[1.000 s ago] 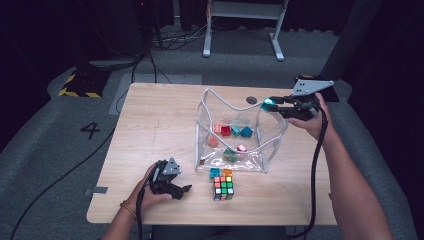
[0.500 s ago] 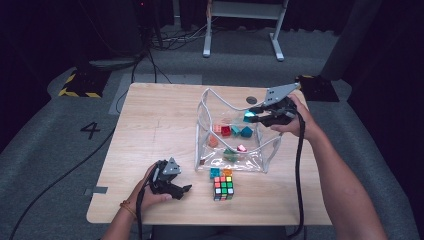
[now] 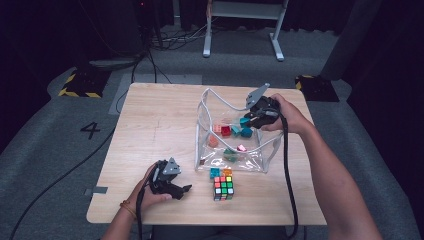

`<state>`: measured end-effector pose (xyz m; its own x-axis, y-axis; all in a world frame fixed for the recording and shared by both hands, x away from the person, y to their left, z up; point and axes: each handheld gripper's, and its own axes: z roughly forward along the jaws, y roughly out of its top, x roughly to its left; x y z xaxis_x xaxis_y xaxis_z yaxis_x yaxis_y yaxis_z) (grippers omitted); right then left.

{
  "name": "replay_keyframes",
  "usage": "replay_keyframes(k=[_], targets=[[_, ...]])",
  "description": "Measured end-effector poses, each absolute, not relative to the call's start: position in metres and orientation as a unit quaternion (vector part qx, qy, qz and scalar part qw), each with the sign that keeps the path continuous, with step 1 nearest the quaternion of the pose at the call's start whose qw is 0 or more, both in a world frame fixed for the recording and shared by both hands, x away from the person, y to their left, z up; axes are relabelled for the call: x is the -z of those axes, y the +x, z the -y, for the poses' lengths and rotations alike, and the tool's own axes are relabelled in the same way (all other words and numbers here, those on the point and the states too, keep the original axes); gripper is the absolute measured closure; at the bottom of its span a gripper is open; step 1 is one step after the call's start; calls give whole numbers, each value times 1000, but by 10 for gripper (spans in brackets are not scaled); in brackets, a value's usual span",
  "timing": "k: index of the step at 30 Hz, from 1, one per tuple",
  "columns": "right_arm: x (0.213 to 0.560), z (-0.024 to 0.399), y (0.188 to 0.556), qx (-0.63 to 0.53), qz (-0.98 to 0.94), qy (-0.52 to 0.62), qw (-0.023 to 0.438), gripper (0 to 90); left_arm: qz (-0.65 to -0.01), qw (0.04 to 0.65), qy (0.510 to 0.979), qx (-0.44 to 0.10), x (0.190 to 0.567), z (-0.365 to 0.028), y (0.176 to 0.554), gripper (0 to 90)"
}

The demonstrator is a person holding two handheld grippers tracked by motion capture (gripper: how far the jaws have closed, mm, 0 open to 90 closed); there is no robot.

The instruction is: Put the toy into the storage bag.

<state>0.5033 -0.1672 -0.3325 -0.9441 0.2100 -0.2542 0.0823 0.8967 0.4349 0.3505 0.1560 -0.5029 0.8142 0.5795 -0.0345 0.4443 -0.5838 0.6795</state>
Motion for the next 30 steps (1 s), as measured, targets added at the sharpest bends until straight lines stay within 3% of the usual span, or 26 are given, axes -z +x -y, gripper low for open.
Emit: replay_keyframes(k=[15, 28, 30], targets=[[337, 182, 509, -111, -980, 94, 137, 682, -289, 353, 885, -96, 503, -156, 351, 137], [325, 225, 501, -171, -966, 128, 147, 677, -289, 352, 885, -97, 503, -156, 351, 136], [324, 228, 500, -185, -962, 132, 153, 643, -289, 352, 885, -97, 503, -156, 351, 136]])
